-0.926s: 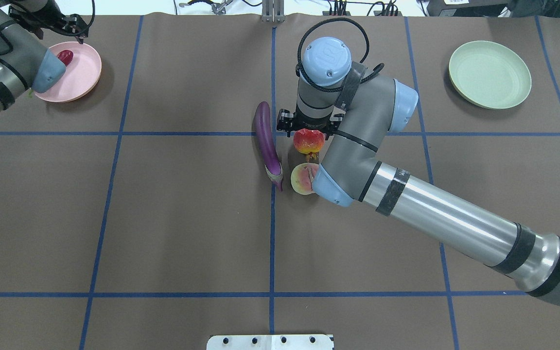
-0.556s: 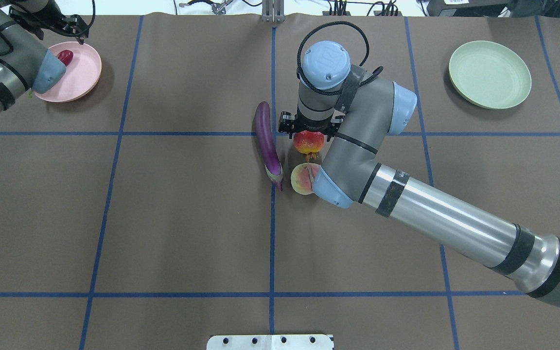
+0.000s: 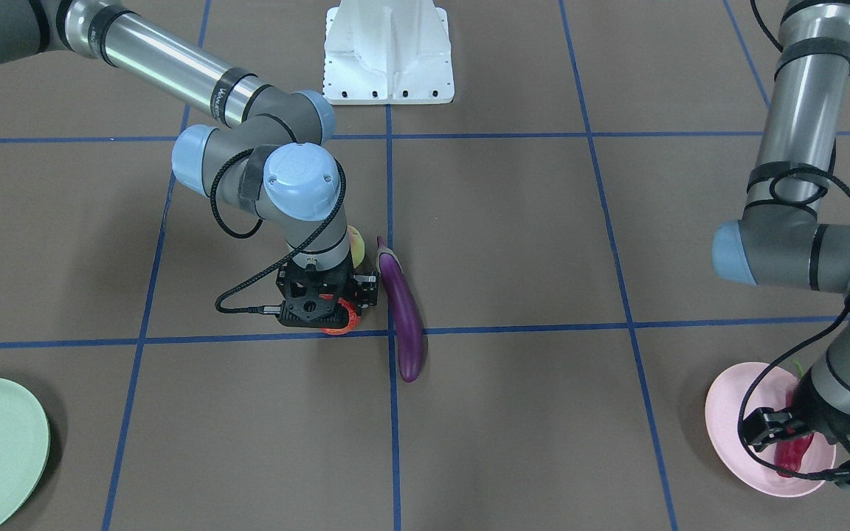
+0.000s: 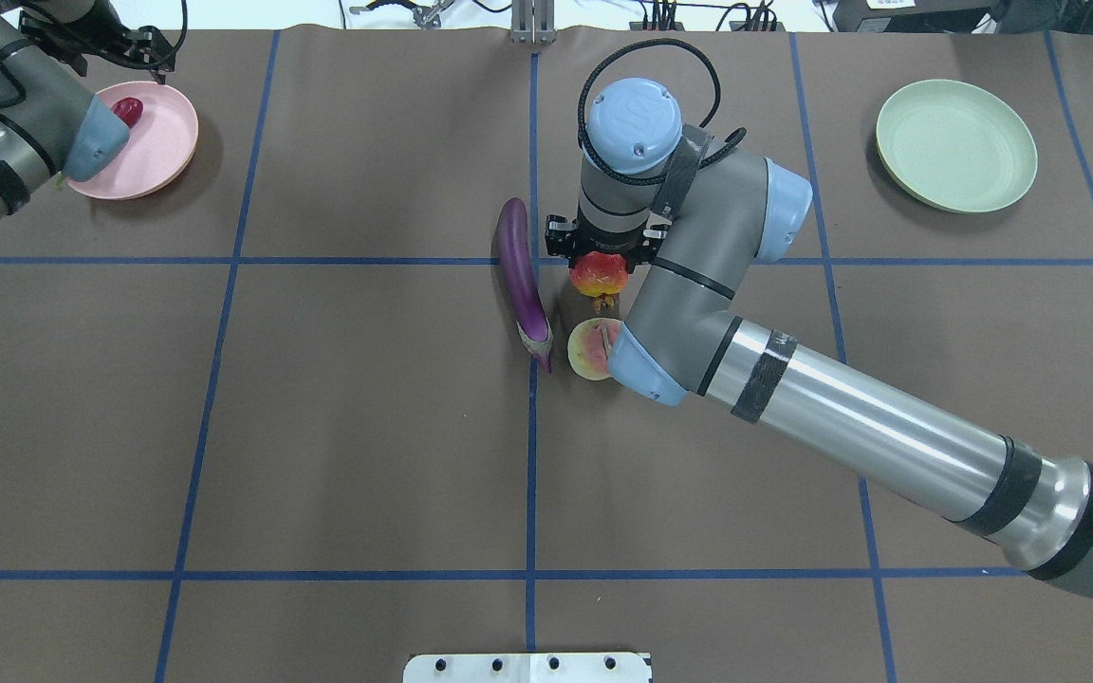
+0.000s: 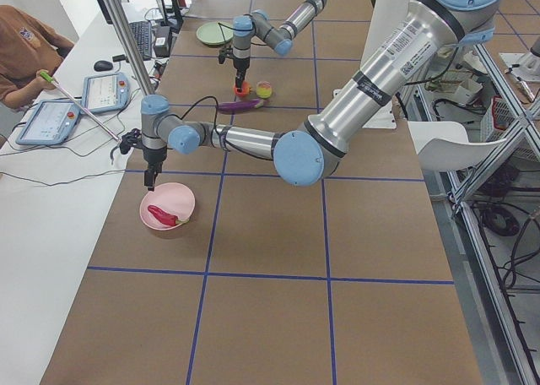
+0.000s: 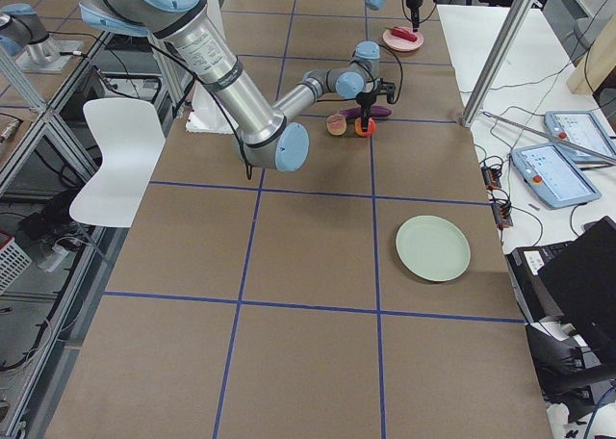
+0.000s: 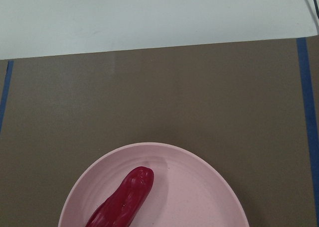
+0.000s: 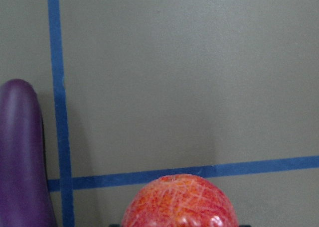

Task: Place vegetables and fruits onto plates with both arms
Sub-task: 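Lift pomegranate with right gripper while left gripper reaches for eggplant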

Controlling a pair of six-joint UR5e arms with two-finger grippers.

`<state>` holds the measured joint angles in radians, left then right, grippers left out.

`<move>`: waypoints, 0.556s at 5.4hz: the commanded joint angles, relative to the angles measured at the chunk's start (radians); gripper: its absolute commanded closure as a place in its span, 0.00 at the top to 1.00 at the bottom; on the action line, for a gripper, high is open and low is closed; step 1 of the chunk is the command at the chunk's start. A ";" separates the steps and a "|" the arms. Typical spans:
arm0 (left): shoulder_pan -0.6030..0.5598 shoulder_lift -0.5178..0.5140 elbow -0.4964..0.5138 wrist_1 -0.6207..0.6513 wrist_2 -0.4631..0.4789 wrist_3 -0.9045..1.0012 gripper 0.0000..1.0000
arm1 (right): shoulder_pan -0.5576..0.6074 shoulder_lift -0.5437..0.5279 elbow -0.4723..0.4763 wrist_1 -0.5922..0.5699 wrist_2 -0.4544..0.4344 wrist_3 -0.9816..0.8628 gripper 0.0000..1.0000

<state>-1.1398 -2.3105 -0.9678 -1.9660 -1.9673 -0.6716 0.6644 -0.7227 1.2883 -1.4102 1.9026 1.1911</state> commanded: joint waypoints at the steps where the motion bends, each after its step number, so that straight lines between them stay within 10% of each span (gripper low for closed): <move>1: 0.040 -0.006 -0.087 -0.001 -0.145 -0.157 1.00 | 0.065 -0.001 0.070 -0.007 0.006 -0.001 0.00; 3: 0.196 -0.035 -0.306 0.162 -0.157 -0.310 1.00 | 0.202 -0.053 0.143 -0.007 0.094 -0.022 0.00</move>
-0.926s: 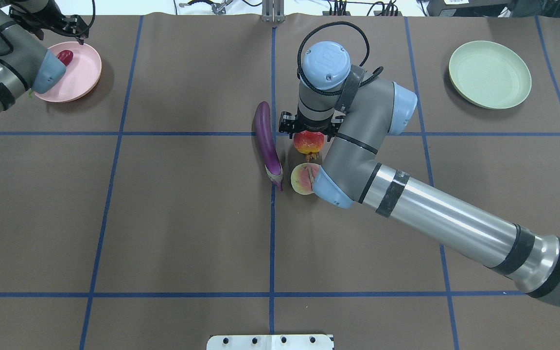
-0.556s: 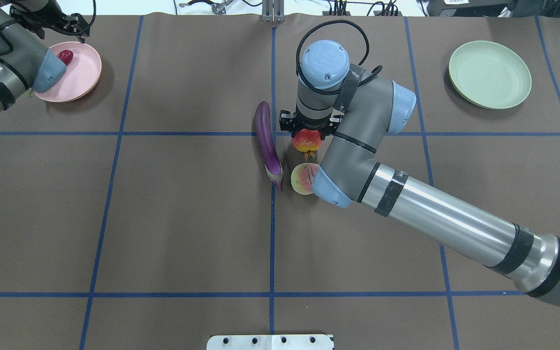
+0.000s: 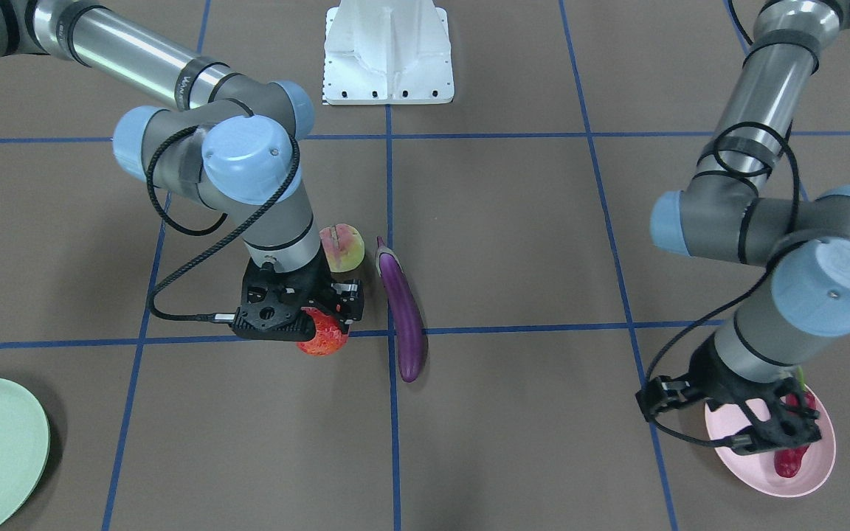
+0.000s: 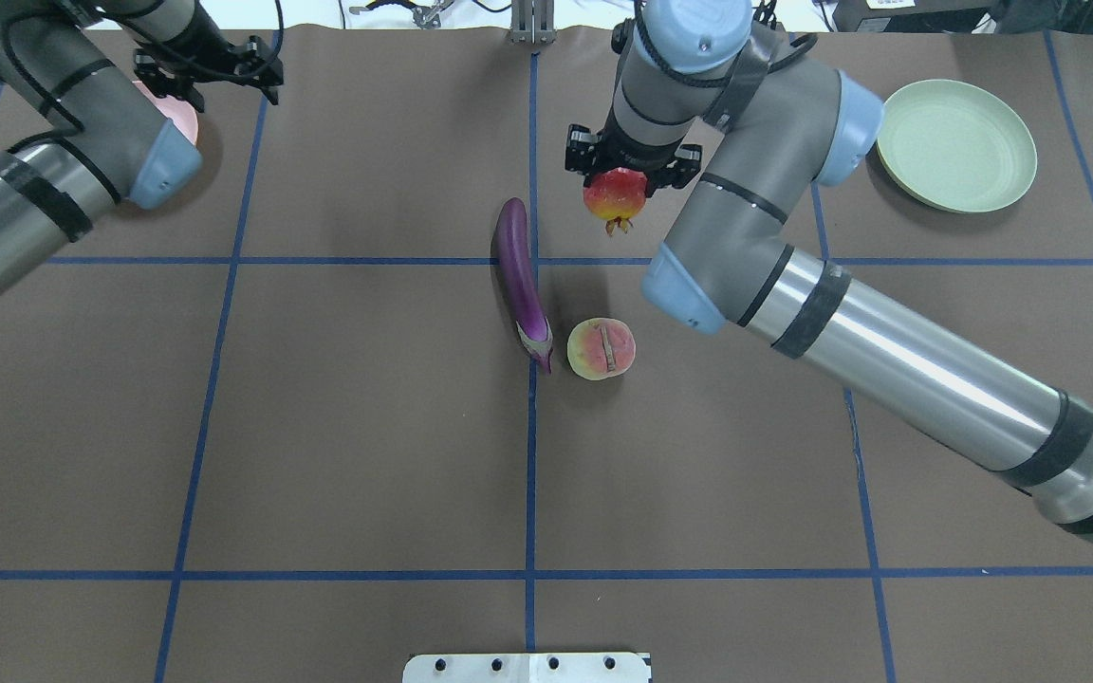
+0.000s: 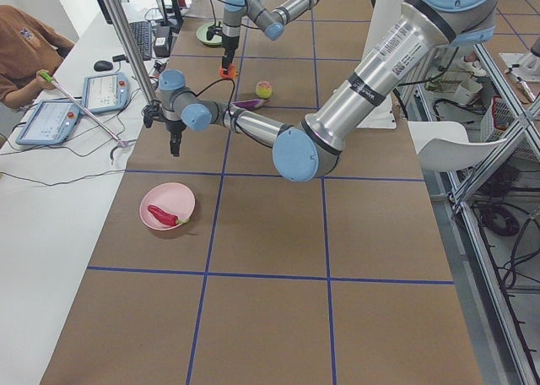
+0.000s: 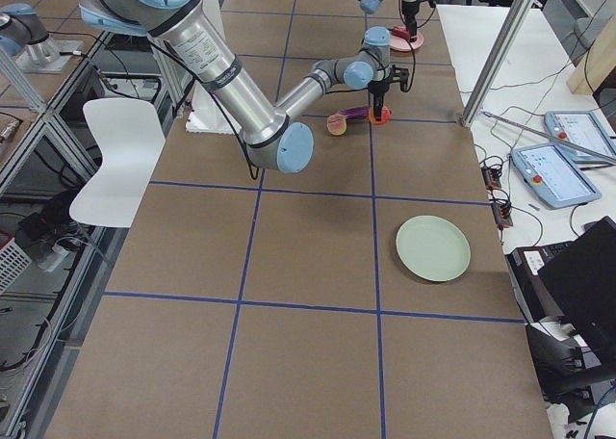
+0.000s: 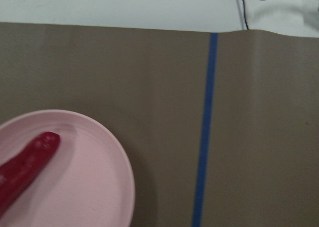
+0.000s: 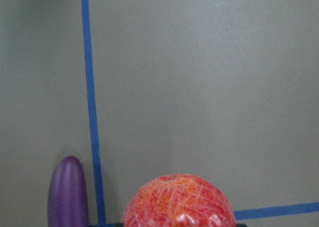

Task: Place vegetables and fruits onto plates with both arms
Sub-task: 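Lift pomegranate with right gripper while left gripper reaches for eggplant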

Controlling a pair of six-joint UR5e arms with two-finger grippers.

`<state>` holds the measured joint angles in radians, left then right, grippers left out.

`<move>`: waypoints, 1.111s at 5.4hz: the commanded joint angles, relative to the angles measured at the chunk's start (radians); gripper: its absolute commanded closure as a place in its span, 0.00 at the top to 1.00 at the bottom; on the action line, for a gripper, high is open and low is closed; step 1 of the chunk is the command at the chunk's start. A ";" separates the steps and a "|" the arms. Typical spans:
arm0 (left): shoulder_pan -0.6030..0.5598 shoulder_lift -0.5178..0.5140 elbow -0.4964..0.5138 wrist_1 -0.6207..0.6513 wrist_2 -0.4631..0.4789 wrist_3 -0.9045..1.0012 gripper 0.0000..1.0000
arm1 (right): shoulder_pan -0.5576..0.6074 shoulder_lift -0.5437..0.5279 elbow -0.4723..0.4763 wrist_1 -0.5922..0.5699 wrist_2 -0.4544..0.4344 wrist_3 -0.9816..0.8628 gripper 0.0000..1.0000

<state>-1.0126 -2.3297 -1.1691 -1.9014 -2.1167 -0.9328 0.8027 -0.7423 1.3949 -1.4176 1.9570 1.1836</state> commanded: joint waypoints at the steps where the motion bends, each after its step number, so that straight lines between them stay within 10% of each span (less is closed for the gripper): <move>1: 0.151 -0.089 -0.145 0.183 -0.002 -0.139 1.00 | 0.117 -0.070 0.053 0.000 0.068 -0.075 0.00; 6: 0.364 -0.270 0.121 0.013 0.191 -0.340 1.00 | 0.312 -0.207 -0.040 0.012 0.108 -0.555 0.00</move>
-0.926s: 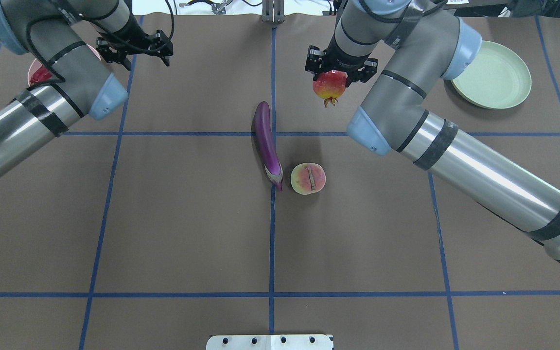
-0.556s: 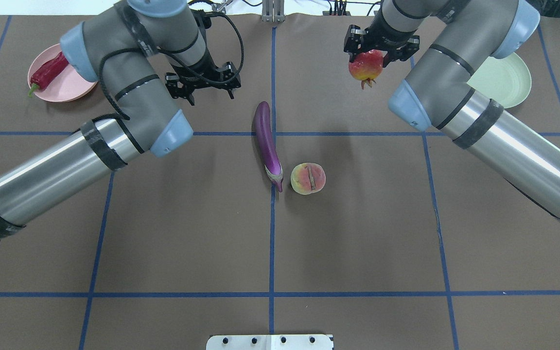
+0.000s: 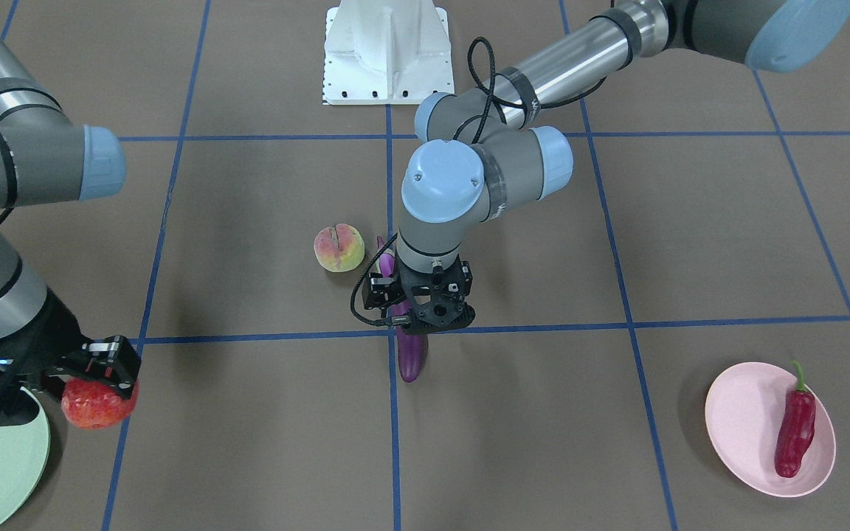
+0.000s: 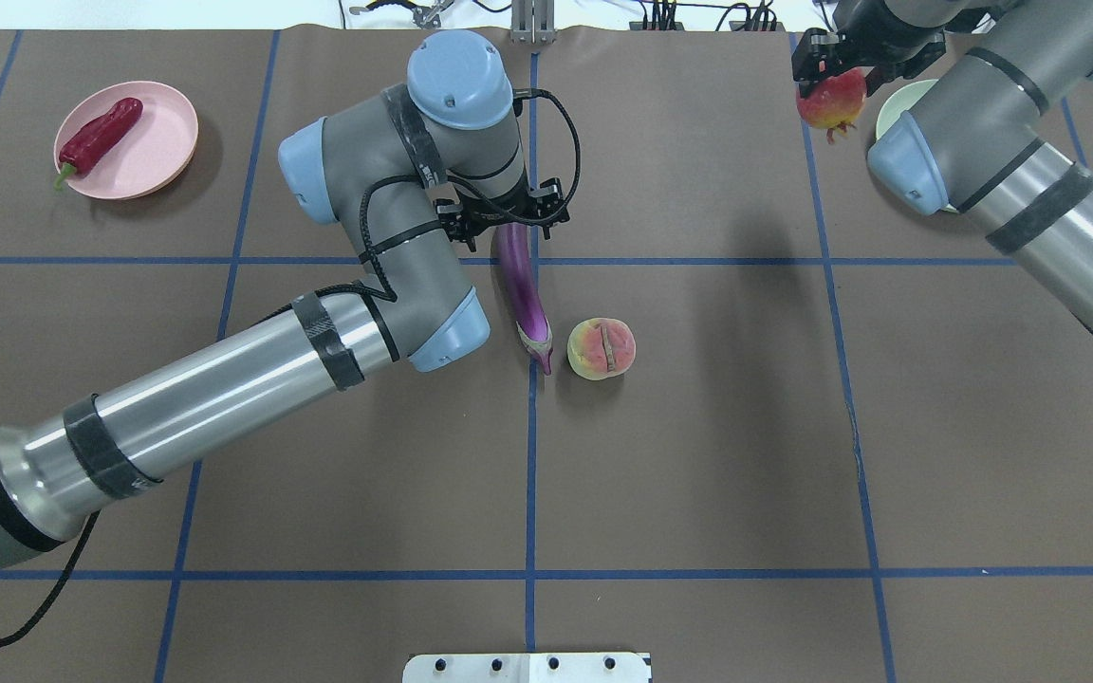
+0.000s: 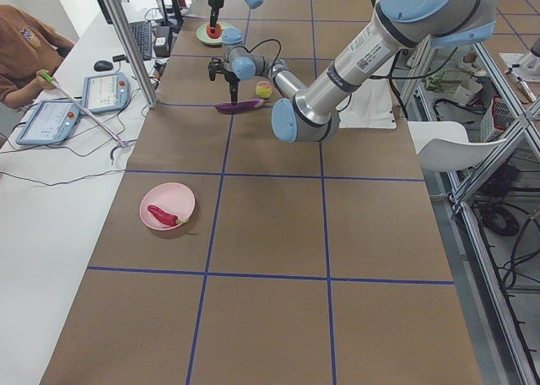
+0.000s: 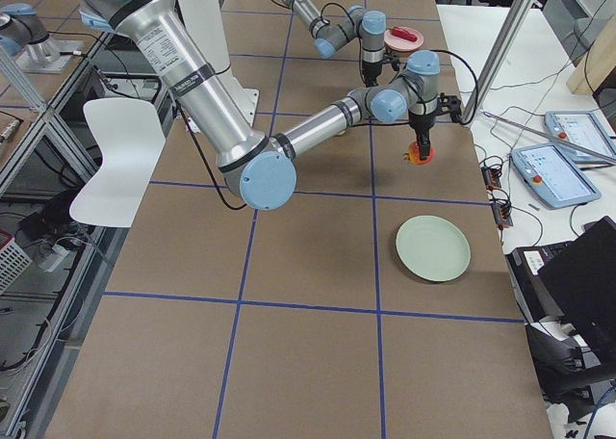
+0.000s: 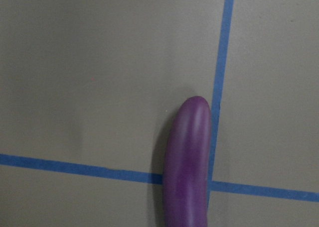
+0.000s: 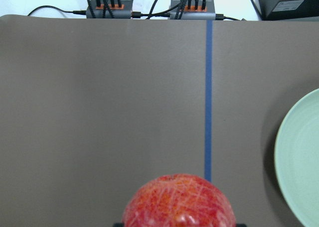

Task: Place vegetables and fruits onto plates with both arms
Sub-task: 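Grasp purple eggplant with left gripper while right lowers pomegranate onto green plate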

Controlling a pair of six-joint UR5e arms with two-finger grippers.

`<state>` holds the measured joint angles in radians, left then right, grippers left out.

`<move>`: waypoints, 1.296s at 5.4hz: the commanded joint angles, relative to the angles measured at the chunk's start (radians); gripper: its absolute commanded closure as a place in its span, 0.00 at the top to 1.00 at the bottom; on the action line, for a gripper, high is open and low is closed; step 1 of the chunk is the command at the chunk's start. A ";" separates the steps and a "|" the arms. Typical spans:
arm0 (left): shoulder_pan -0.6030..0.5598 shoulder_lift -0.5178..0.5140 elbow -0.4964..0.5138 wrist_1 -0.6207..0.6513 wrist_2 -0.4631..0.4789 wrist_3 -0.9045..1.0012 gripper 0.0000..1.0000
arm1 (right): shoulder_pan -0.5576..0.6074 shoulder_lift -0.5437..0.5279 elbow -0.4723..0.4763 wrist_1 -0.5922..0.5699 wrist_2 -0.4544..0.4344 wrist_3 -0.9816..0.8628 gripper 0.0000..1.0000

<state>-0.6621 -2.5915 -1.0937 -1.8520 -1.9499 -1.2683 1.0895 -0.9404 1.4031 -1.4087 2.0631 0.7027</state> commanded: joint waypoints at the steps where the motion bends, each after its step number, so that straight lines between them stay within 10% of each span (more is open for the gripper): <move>1: 0.019 -0.009 0.069 -0.064 0.048 -0.005 0.99 | 0.047 -0.008 -0.082 0.029 0.002 -0.106 0.00; 4: 0.041 -0.007 0.100 -0.092 0.059 -0.006 0.79 | 0.072 -0.020 -0.134 0.057 0.002 -0.176 0.00; 7: 0.039 -0.010 0.085 -0.079 0.054 0.003 0.00 | 0.084 -0.038 -0.186 0.110 0.000 -0.221 0.00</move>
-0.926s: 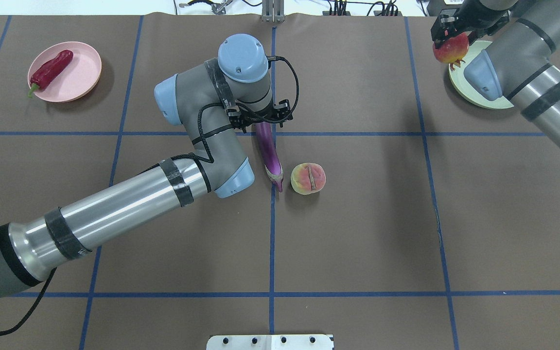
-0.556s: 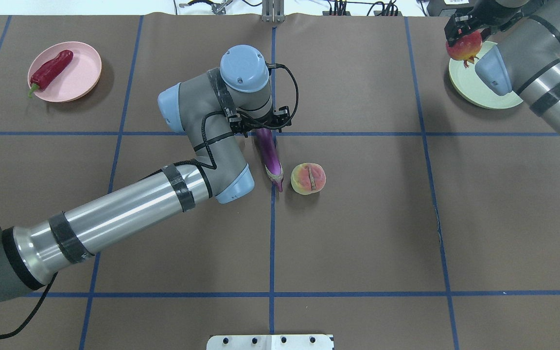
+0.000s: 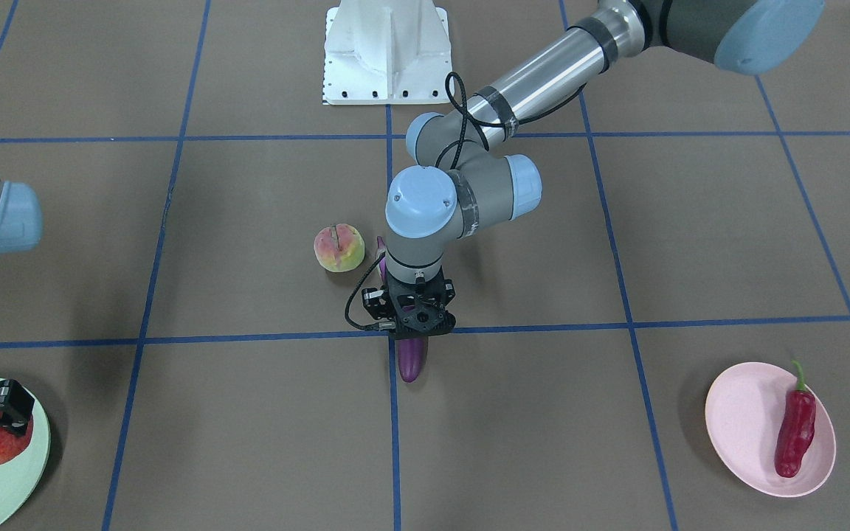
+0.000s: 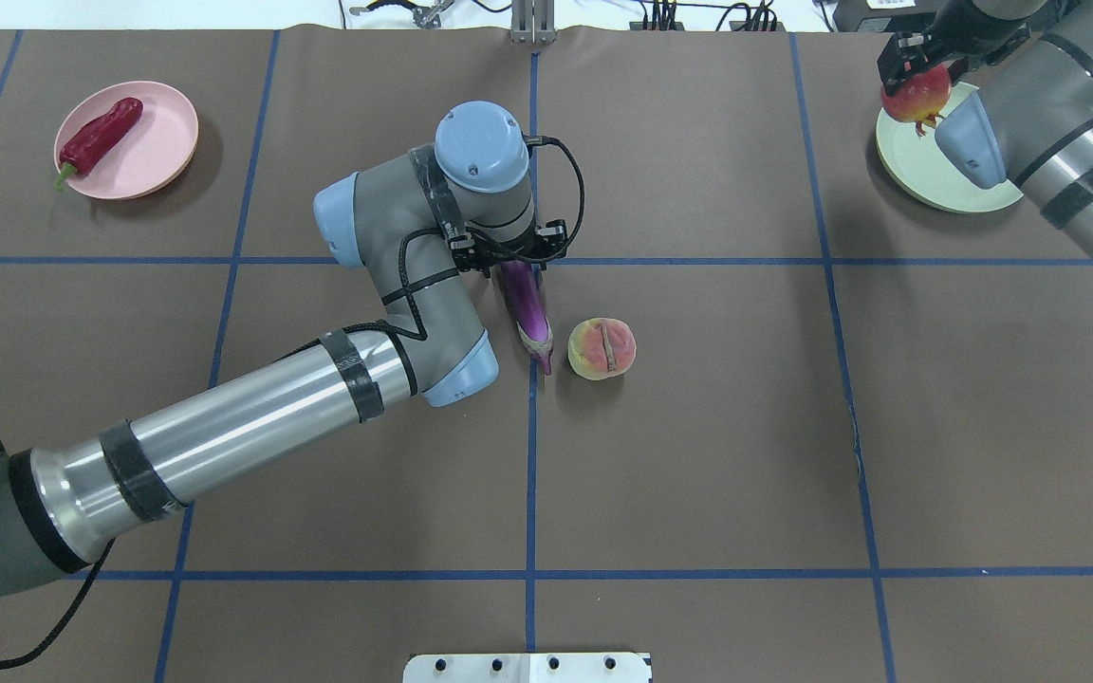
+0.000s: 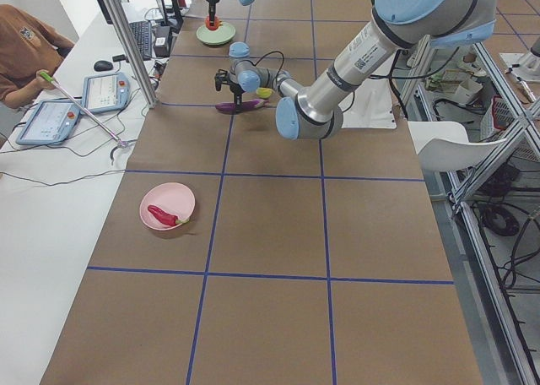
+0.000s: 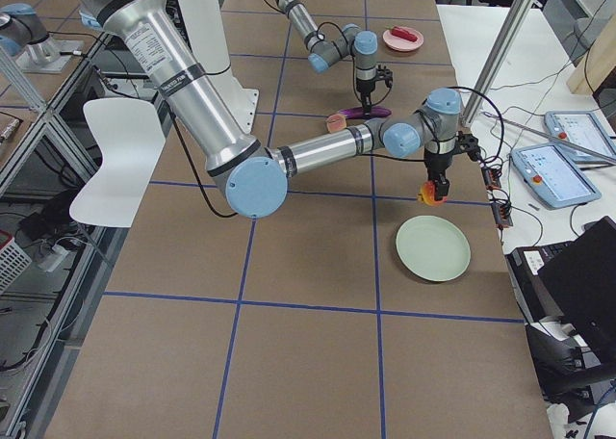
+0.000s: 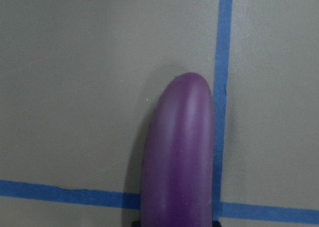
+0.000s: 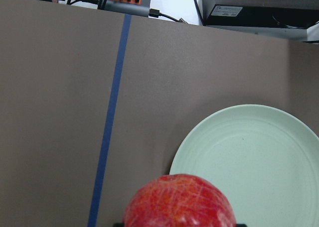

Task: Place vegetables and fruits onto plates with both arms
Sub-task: 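Grasp purple eggplant with left gripper while right lowers pomegranate onto green plate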

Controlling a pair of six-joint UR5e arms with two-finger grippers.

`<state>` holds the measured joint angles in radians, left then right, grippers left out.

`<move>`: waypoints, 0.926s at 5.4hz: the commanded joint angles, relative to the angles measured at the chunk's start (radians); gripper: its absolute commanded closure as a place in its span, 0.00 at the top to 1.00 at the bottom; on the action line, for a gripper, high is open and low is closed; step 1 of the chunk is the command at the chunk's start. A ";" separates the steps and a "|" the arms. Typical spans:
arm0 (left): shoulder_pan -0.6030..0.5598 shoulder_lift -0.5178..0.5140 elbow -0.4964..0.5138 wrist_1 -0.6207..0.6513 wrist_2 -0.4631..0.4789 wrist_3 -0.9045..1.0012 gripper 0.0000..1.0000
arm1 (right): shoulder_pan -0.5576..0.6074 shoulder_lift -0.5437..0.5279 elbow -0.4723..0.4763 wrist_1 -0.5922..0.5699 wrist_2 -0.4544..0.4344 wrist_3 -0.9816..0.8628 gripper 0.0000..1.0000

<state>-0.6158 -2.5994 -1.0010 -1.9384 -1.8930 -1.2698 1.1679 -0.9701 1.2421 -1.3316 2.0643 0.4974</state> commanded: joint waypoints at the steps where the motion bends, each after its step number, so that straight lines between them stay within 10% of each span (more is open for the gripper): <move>1: -0.059 -0.002 -0.027 0.012 -0.029 0.009 0.00 | 0.007 -0.019 -0.103 0.148 -0.006 -0.017 0.00; 4: -0.226 0.014 -0.097 0.120 -0.194 0.194 0.00 | -0.008 -0.041 -0.208 0.241 -0.079 -0.054 0.00; 5: -0.308 0.057 -0.169 0.200 -0.271 0.275 0.00 | -0.020 -0.041 -0.208 0.250 -0.087 -0.053 0.68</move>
<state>-0.8516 -2.5744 -1.1096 -1.8046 -2.0954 -1.0667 1.1584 -1.0084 1.0385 -1.0916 1.9886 0.4454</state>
